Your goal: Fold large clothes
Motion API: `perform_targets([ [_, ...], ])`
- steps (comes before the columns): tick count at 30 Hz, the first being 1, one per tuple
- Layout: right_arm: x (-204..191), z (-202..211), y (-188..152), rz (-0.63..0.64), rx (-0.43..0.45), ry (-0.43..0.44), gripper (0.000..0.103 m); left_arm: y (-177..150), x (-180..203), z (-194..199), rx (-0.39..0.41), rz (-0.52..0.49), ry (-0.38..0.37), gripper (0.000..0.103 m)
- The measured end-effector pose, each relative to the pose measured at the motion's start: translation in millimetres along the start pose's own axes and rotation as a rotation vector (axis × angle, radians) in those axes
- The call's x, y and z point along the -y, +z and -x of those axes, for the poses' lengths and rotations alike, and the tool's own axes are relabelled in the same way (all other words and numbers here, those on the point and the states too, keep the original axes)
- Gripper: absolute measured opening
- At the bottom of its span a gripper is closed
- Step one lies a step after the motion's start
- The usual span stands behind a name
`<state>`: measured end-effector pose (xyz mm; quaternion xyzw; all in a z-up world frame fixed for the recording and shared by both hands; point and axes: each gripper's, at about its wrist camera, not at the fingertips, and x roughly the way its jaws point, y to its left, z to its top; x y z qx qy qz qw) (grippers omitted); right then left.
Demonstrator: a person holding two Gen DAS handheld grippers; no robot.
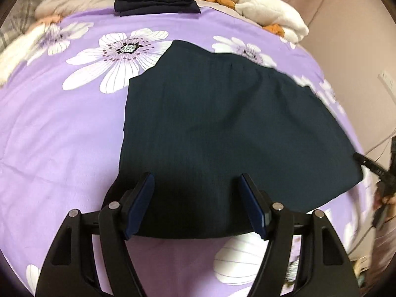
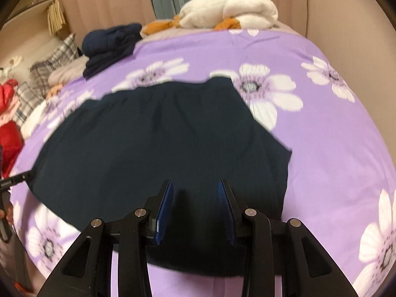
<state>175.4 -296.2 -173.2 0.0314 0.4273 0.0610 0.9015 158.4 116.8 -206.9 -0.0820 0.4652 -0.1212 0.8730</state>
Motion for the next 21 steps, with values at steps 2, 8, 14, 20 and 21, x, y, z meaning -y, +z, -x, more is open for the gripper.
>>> perform_targets([
  [2,3,-10,-13,0.004,-0.035,-0.044,0.036,-5,5,-2,-0.002,-0.024,0.028,0.07],
  [8,25,-3,-31,-0.091,0.012,-0.007,0.036,-5,3,-3,-0.002,-0.029,0.05,0.07],
  [14,20,7,-35,-0.088,0.009,-0.035,0.037,-11,6,1,0.003,-0.034,0.059,0.07],
  [20,17,15,-42,-0.1,0.008,-0.049,0.037,-16,10,7,0.004,-0.041,0.066,0.07],
  [21,18,15,-43,-0.101,0.007,-0.051,0.037,-17,10,8,0.005,-0.042,0.068,0.07],
])
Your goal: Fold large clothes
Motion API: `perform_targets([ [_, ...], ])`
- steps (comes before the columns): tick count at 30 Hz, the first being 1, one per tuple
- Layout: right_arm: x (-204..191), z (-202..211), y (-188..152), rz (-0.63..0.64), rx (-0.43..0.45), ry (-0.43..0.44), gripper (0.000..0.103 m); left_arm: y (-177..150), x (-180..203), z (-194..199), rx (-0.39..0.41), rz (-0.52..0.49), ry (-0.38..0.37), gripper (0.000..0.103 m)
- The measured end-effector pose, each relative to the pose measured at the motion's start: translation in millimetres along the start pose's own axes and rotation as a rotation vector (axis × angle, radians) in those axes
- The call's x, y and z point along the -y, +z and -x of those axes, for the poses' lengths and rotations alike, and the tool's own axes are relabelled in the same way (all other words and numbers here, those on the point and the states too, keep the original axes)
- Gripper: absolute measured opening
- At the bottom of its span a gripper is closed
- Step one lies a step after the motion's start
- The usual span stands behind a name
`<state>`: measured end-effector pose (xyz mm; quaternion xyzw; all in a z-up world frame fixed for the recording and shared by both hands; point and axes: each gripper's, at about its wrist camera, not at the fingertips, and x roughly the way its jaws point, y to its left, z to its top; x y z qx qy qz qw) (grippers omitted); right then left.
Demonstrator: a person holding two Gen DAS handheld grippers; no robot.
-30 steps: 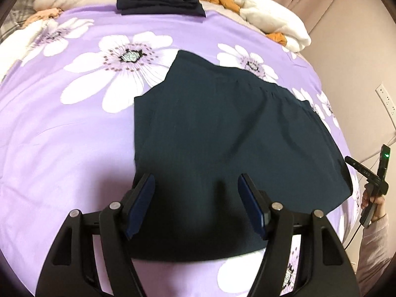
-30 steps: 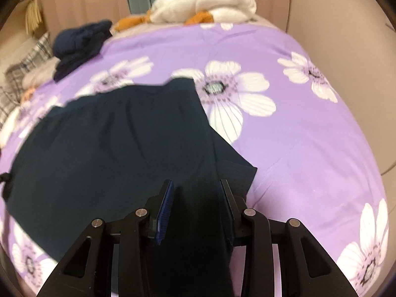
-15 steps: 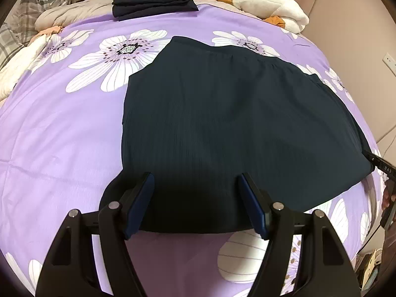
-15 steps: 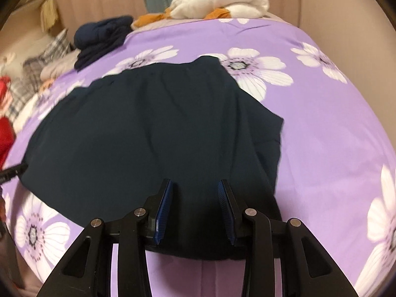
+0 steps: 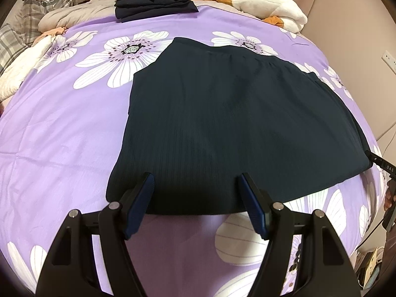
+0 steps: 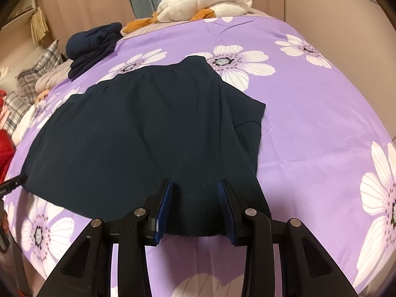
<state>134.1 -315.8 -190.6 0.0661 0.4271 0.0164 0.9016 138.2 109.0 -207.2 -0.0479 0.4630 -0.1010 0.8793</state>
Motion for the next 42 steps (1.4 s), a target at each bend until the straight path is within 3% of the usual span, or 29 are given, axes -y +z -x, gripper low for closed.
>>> perform_targets([
  [10,-3,20,-6,-0.023,0.006,-0.036,0.037,-5,20,23,0.034,-0.019,0.005,0.07],
  [17,-50,31,5,0.053,0.082,0.099,0.038,14,61,23,0.079,-0.077,-0.016,0.07],
  [23,-112,1,24,0.153,0.103,0.185,0.039,27,95,-5,0.064,-0.099,-0.04,0.07],
  [29,-134,-34,24,0.167,0.077,0.152,0.039,27,112,-31,0.04,-0.118,-0.02,0.071],
  [42,-134,-35,1,0.199,0.05,0.115,0.039,12,115,-38,0.029,-0.168,0.018,0.073],
])
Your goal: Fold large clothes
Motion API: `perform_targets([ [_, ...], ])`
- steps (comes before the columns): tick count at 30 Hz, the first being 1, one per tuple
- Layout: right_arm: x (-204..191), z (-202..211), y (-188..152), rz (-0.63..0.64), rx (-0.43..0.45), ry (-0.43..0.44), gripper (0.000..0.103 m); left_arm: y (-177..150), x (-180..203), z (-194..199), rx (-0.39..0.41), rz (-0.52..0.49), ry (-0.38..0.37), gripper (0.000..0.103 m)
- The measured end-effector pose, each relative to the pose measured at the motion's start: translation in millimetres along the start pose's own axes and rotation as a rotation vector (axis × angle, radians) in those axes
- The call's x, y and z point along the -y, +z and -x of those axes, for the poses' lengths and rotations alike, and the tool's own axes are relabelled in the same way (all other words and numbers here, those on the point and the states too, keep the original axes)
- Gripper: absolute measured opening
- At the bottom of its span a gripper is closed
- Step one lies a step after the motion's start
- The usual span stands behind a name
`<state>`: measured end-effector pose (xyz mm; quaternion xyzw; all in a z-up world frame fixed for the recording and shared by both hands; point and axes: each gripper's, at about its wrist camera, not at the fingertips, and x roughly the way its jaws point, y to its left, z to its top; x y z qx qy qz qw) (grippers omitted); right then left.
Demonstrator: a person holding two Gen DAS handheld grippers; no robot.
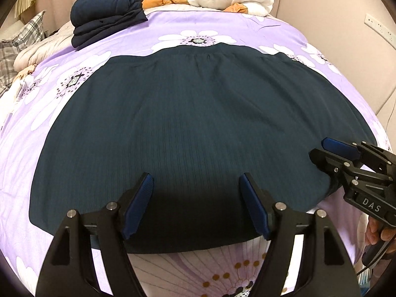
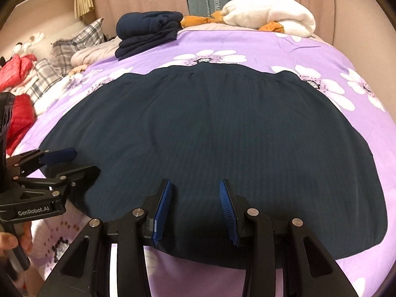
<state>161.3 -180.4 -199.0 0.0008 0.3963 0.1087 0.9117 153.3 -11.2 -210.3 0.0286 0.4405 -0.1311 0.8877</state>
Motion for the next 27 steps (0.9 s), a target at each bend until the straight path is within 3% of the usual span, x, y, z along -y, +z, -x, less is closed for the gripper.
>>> perform_targets([
  [27,2,10,-8,-0.006,0.016,-0.004,0.041,-9,-3,8,-0.005,0.01,0.003,0.074],
])
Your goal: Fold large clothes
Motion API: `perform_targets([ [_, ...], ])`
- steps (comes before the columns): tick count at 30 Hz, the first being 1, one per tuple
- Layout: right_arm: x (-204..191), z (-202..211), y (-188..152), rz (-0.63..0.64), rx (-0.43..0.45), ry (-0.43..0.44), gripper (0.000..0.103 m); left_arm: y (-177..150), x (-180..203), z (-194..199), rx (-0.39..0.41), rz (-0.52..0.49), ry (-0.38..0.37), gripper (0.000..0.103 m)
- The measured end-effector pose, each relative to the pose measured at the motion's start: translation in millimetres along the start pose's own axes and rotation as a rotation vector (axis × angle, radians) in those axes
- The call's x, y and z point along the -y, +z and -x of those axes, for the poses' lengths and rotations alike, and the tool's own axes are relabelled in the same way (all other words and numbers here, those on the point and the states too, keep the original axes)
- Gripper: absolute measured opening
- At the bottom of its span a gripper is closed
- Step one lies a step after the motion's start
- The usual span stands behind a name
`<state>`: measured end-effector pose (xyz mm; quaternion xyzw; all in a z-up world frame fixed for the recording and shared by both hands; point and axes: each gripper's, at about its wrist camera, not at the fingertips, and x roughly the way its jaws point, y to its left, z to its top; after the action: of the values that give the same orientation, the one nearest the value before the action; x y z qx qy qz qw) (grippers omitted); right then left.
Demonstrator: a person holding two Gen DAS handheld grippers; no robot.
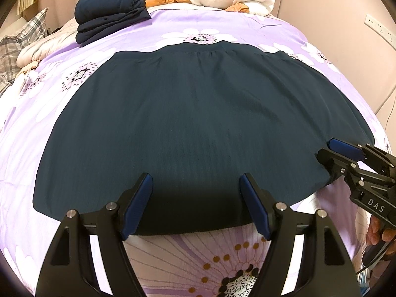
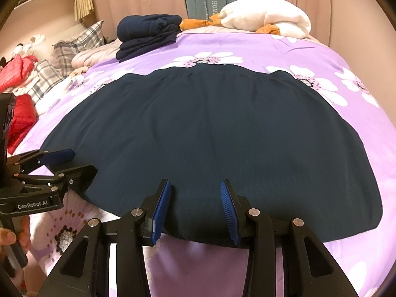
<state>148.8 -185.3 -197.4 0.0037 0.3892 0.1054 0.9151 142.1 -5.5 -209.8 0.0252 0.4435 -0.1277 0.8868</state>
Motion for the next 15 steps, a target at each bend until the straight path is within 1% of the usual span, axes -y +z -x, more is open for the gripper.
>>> perform_targets([
  [11,-3,5,-2,-0.012,0.004,0.0,0.041,-1,-2,1,0.001,0.002,0.002,0.074],
  [15,1,10,-4,-0.028,0.009,0.014,0.041,-5,-6,6,0.002,0.001,0.007,0.074],
])
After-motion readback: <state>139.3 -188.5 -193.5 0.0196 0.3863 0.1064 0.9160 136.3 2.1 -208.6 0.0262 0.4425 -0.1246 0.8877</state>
